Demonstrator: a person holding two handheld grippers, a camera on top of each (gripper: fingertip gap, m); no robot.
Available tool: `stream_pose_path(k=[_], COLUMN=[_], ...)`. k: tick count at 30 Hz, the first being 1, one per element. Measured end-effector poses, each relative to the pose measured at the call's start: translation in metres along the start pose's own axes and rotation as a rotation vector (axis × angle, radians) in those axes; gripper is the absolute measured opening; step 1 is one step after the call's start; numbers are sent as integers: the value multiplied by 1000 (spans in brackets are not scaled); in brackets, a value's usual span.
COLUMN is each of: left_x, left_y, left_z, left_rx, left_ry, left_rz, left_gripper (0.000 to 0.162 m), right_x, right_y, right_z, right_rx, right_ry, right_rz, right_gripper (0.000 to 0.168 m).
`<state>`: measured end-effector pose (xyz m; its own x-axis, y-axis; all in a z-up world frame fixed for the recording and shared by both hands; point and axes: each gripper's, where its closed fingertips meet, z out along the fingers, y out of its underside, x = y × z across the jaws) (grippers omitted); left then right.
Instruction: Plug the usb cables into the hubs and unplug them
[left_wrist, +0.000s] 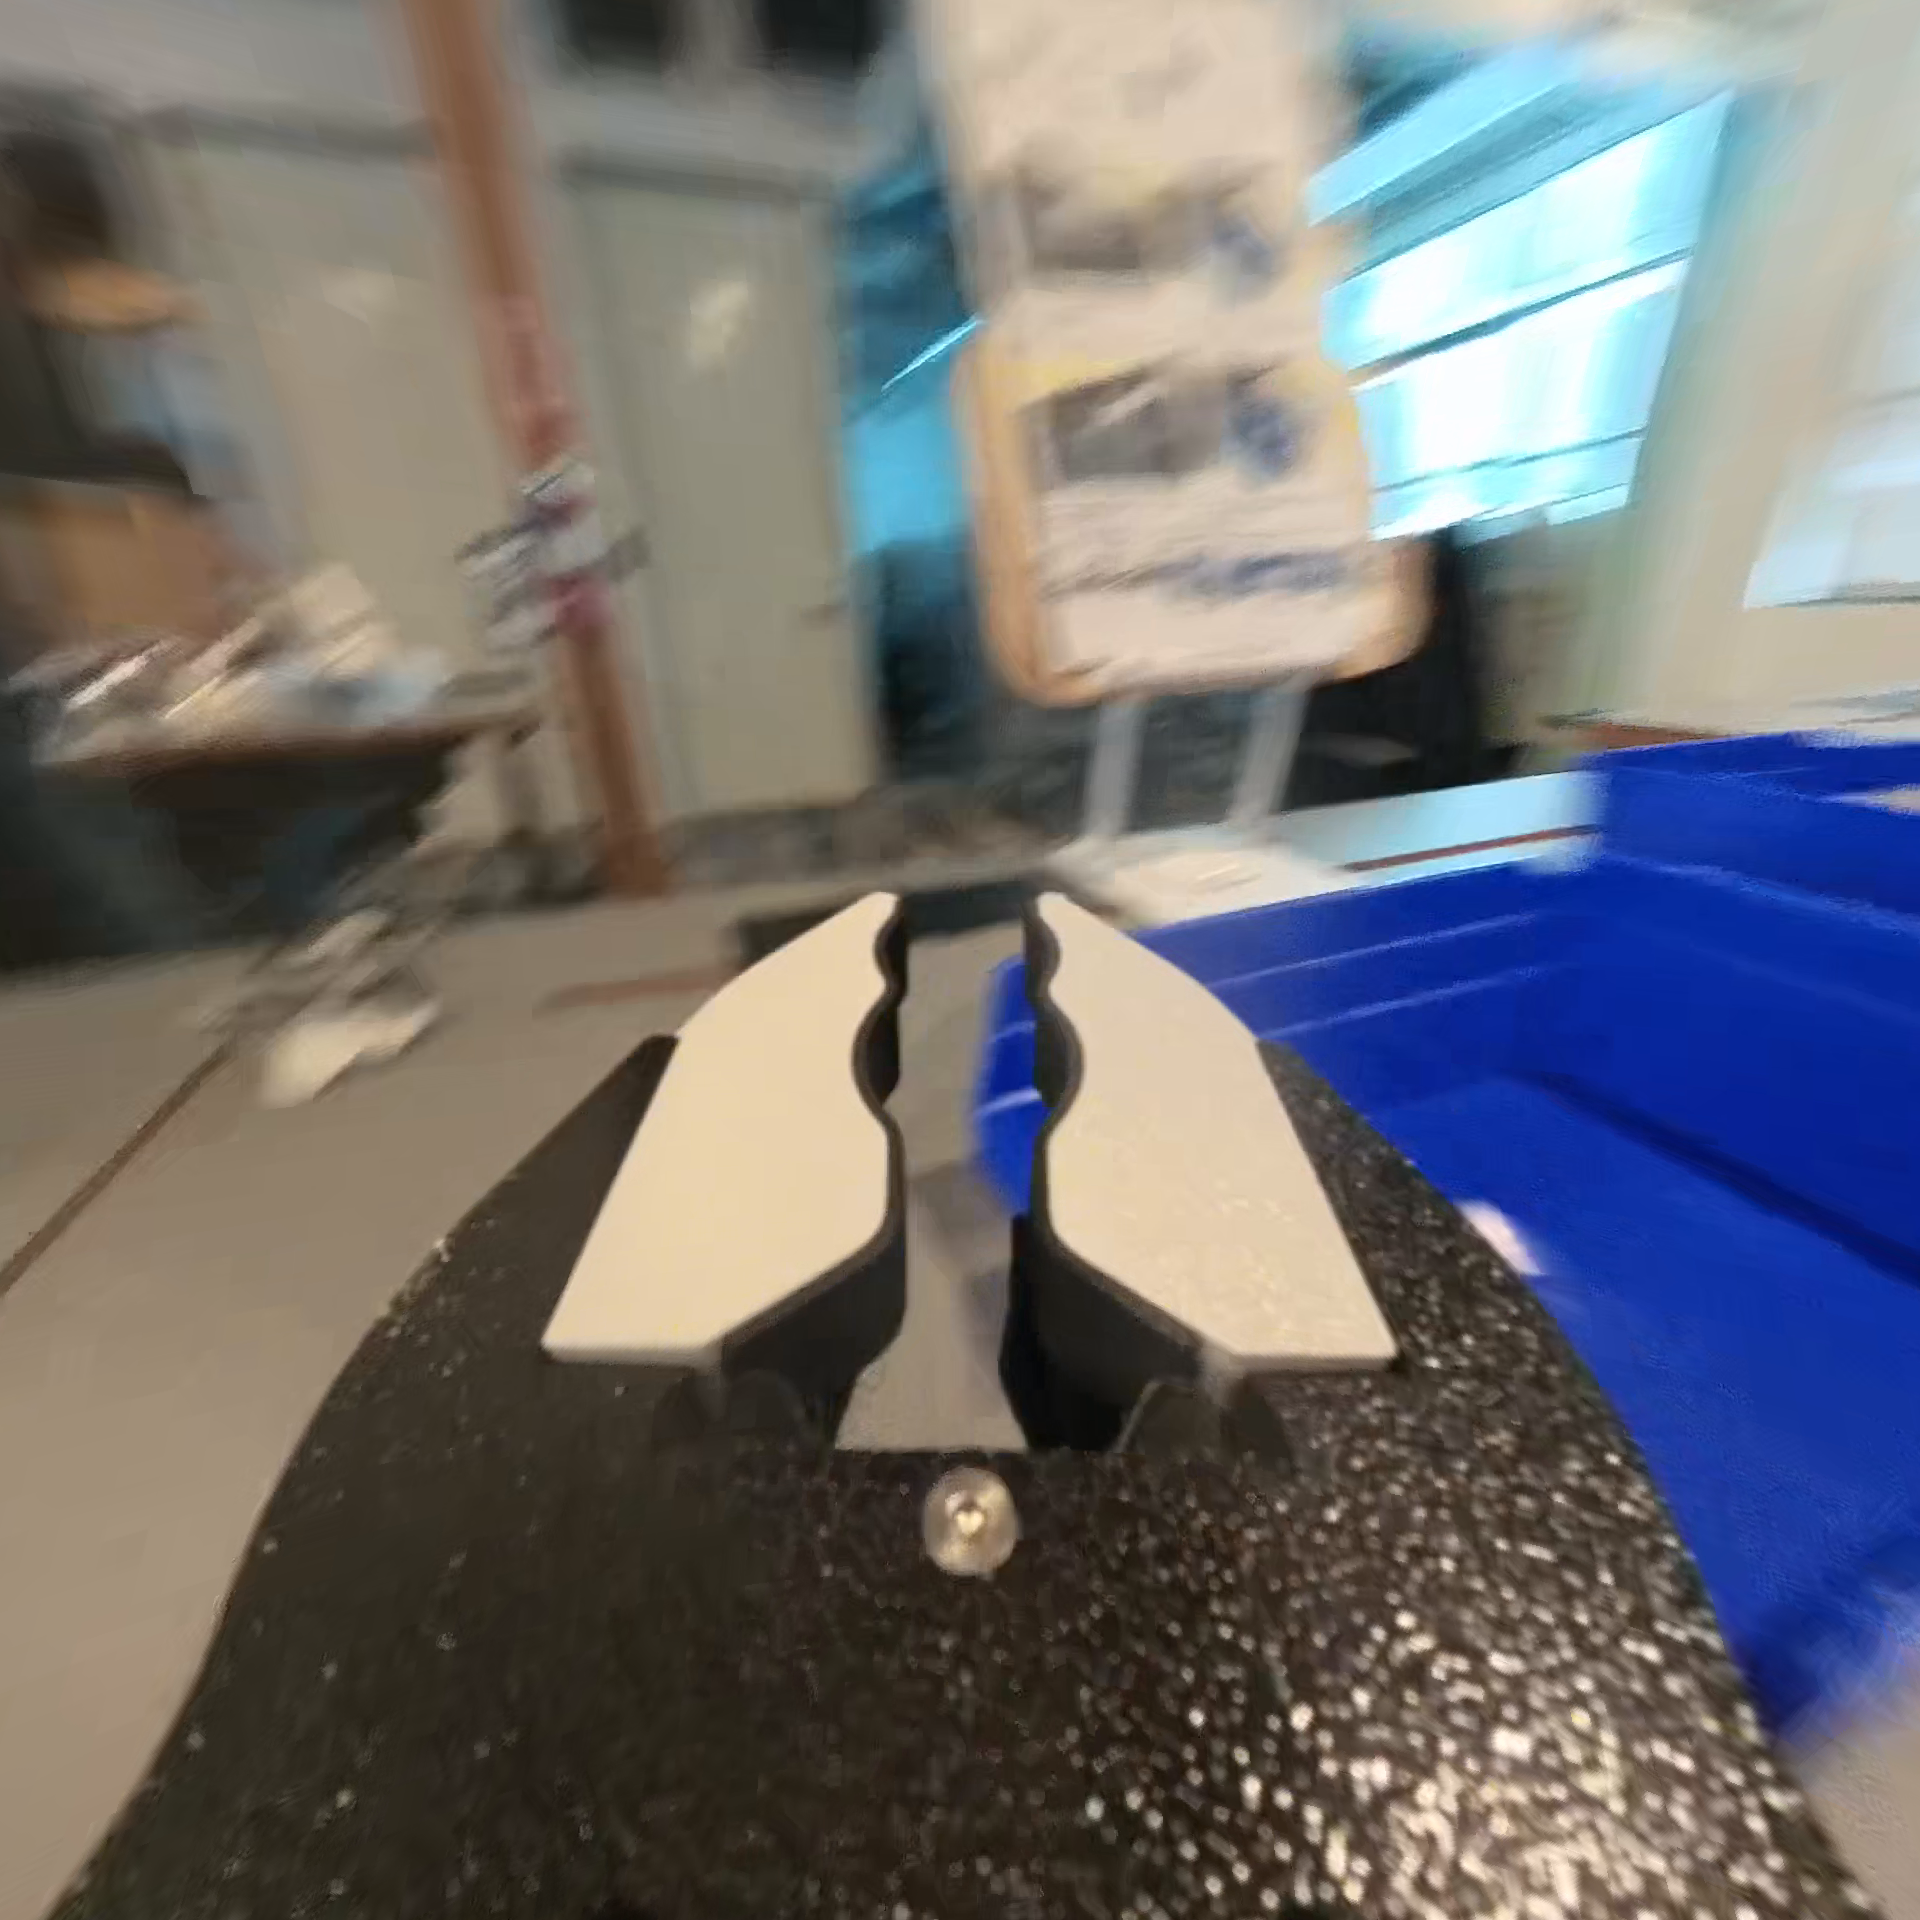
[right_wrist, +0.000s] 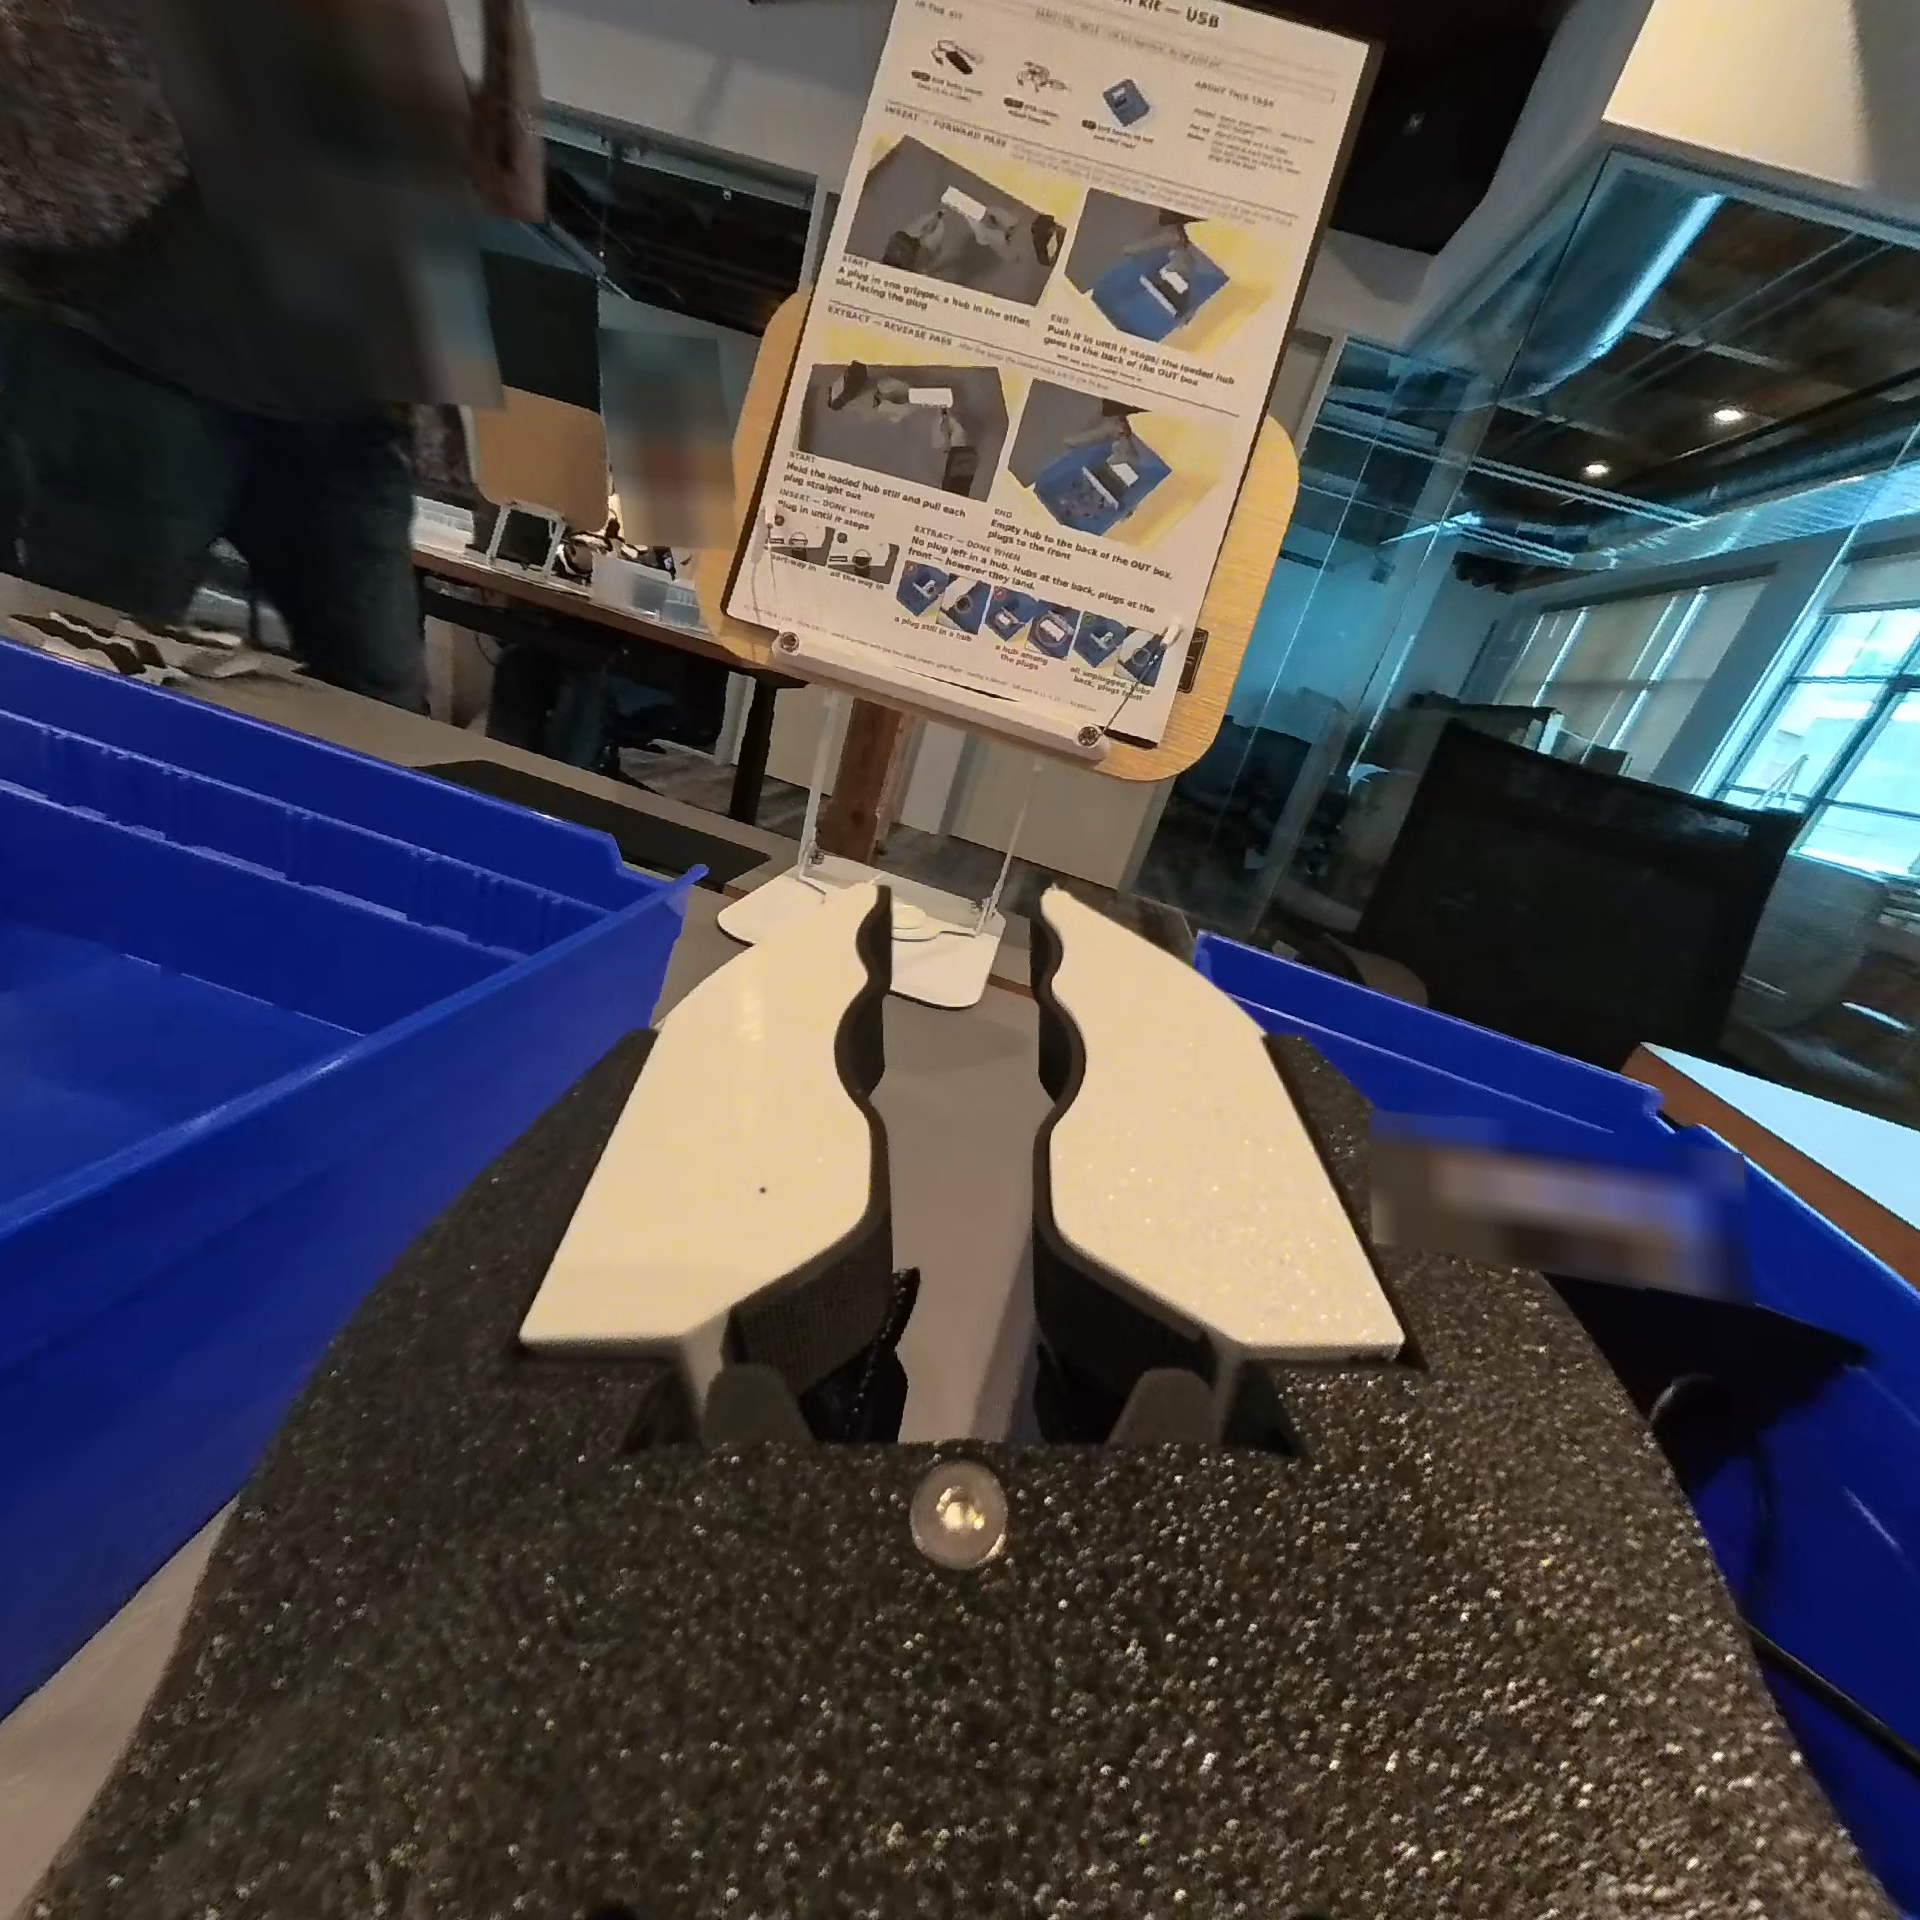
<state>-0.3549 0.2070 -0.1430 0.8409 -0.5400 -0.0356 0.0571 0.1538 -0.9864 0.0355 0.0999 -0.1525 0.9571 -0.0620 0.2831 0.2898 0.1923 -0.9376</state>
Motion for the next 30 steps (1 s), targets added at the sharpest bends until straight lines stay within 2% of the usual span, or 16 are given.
stream_pose_path(k=[4,8,13,15,18,22,24,30], left_x=[-25,-44,-40,-39,-32,-29,-28,-28], left_y=[30,51,62,63,64,65,66,66], left_z=[-1,-3,-2,-1,0,1,3,2], left_rx=[-72,-180,-221,-225,-219,-216,-217,-220], left_ry=[-149,-260,-275,-278,-234,-220,-215,-216], left_rz=[-5,94,145,157,118,117,117,111], left_gripper=[18,21,27,27,29,29,28,27], right_x=[-2,-2,24,49,111,199,230,267], right_y=[0,2,-11,-21,-24,1,27,104], right_z=[0,0,-11,-23,-44,-63,-65,-52], right_rx=[-7,-19,-11,-22,-129,-360,-509,-811], right_ry=[-8,-17,40,115,283,401,392,222], right_rz=[-13,-2,1,-68,-191,-226,-224,-90], right_gripper=[25,23,22,22,17,16,24,72])
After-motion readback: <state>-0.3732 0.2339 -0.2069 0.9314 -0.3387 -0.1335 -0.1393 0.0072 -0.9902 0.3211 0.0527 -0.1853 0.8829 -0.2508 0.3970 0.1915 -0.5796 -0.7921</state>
